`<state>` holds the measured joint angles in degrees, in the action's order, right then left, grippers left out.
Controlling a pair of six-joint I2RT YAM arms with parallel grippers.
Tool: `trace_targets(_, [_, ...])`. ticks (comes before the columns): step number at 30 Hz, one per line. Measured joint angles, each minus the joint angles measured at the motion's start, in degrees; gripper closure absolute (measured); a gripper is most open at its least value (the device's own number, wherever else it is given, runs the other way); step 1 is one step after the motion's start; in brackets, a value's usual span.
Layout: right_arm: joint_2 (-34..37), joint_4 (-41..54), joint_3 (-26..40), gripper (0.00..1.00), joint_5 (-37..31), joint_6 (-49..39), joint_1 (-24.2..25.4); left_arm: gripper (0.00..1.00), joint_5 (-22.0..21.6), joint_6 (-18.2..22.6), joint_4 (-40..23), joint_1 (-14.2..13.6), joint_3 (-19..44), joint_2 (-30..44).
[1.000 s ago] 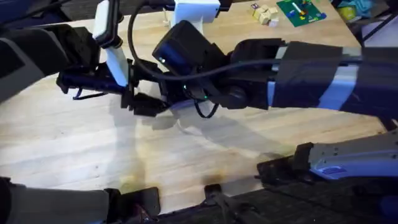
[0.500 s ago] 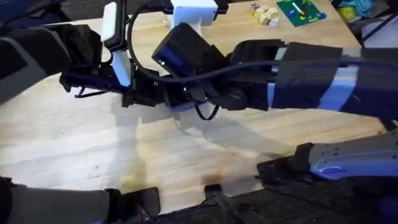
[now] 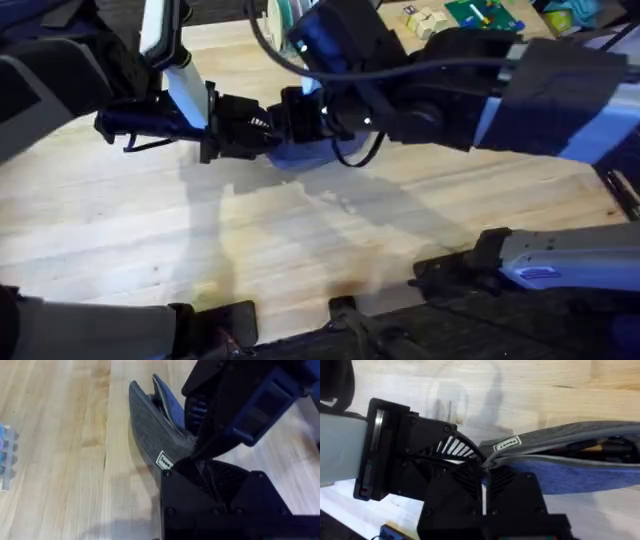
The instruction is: Unzip the bag, pick up the pens from the table one at a time and place them inside, then zip the bag closed.
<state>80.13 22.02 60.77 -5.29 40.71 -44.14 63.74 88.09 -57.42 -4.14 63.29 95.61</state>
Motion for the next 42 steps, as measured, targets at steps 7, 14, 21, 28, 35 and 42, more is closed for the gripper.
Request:
trace_targets(7, [-0.14, 0.28, 0.00, 0.968, 1.76, 0.00, 1.31, 0.957, 0.25, 0.00, 0.05, -0.18, 0.04, 0.00])
trace_targets(14, [-0.16, 0.52, 0.00, 0.968, 3.50, 0.02, 2.59, 0.956, 0.34, 0.00, 0.08, -0.27, 0.04, 0.00])
trace_targets(21, [-0.69, 1.28, 0.00, 0.968, 5.52, 0.02, 4.37, 0.956, 0.84, 0.00, 0.45, -0.74, 0.07, 0.00])
trace_targets(28, [-0.90, 1.95, 0.00, 0.968, 7.93, 0.09, 6.20, 0.956, 1.17, 0.00, 0.47, -0.99, 0.09, 0.00])
trace_targets(35, [-0.90, 2.03, 0.00, 0.968, 8.61, 0.22, 7.03, 0.956, 1.21, 0.00, 0.56, -1.14, 0.11, 0.01])
trace_targets(42, [-0.91, 2.02, 0.00, 0.968, 9.29, -0.92, 7.52, 0.956, 1.21, 0.00, 0.65, -1.14, 0.11, 0.01])
